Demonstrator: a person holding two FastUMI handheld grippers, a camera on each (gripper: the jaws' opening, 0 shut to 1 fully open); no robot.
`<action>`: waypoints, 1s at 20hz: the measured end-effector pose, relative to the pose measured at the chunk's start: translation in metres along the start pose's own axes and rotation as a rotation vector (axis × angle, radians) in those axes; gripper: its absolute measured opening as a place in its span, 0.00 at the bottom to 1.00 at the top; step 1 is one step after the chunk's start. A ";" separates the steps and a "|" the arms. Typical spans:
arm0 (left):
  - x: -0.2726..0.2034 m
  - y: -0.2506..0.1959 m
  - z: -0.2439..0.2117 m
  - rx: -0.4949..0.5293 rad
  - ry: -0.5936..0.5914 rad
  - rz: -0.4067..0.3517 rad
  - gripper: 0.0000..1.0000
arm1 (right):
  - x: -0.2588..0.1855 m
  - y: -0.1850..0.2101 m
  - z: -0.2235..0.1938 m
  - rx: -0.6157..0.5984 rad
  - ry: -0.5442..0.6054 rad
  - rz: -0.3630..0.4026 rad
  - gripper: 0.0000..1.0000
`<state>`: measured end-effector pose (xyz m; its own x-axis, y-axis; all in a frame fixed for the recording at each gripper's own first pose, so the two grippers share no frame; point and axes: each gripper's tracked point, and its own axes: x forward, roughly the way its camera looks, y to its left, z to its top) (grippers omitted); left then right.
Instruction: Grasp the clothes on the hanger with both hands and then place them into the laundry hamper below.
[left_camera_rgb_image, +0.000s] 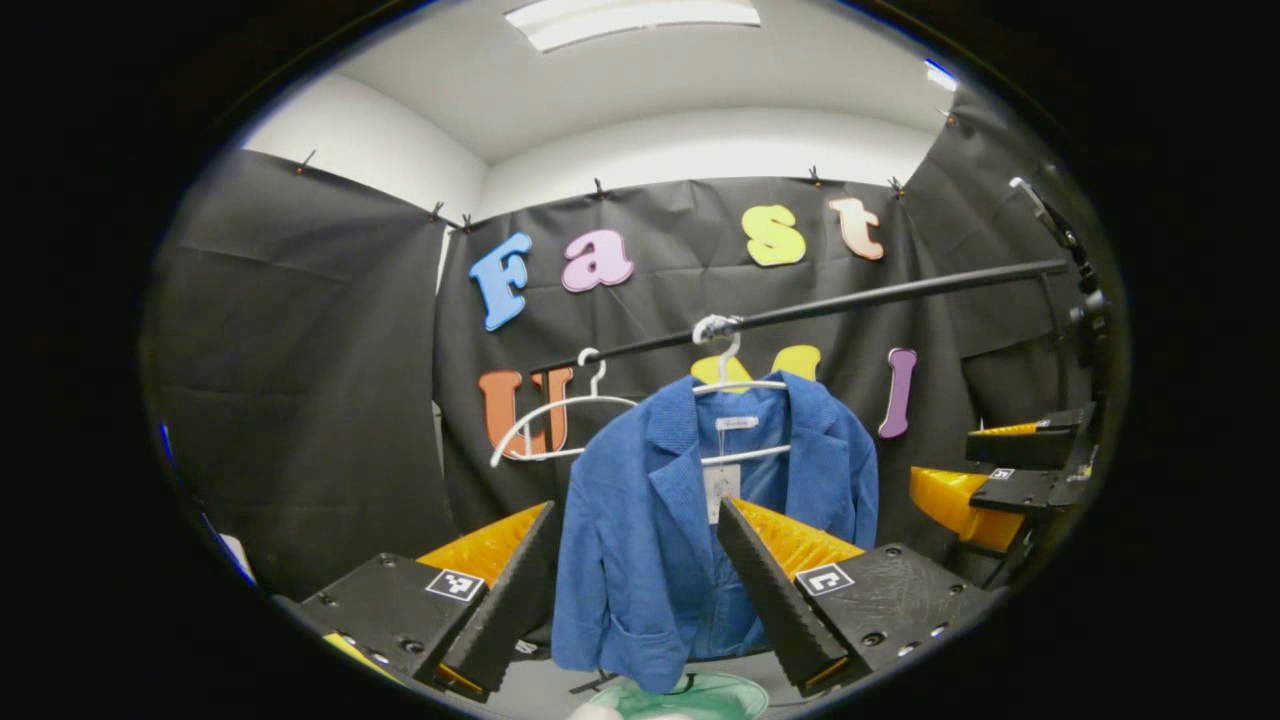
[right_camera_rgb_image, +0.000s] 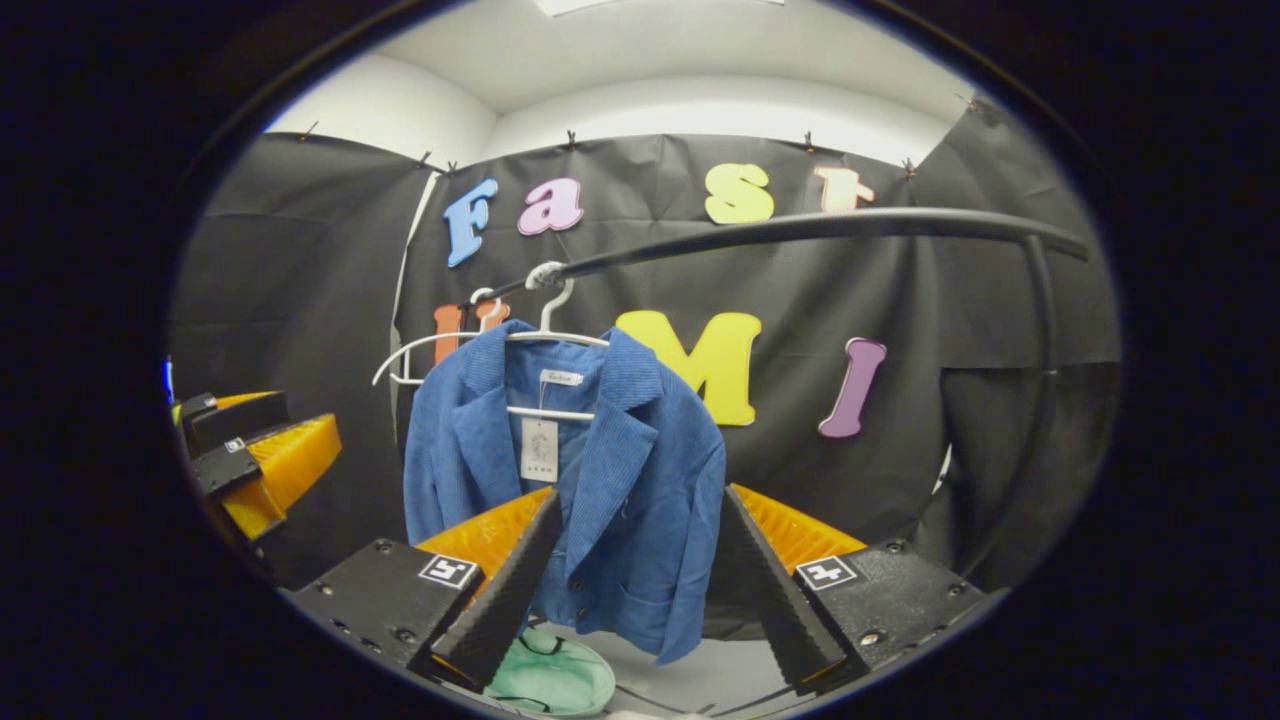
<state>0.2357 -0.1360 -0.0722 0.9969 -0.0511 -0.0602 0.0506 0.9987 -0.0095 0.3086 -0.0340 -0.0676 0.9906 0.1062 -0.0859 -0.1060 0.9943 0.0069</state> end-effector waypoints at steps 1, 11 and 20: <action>0.012 -0.005 -0.006 -0.012 0.012 0.001 0.98 | 0.014 0.000 -0.002 0.007 0.006 0.018 1.00; 0.122 -0.021 -0.043 -0.029 0.055 0.049 0.97 | 0.125 0.003 -0.019 0.058 0.023 0.067 1.00; 0.177 -0.030 -0.063 -0.068 0.087 0.064 1.00 | 0.173 0.009 -0.029 0.079 0.040 0.090 0.84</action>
<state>0.4070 -0.1754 -0.1457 0.9888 0.0092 -0.1492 -0.0199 0.9973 -0.0705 0.4762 -0.0068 -0.1113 0.9729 0.1966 -0.1215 -0.1859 0.9780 0.0944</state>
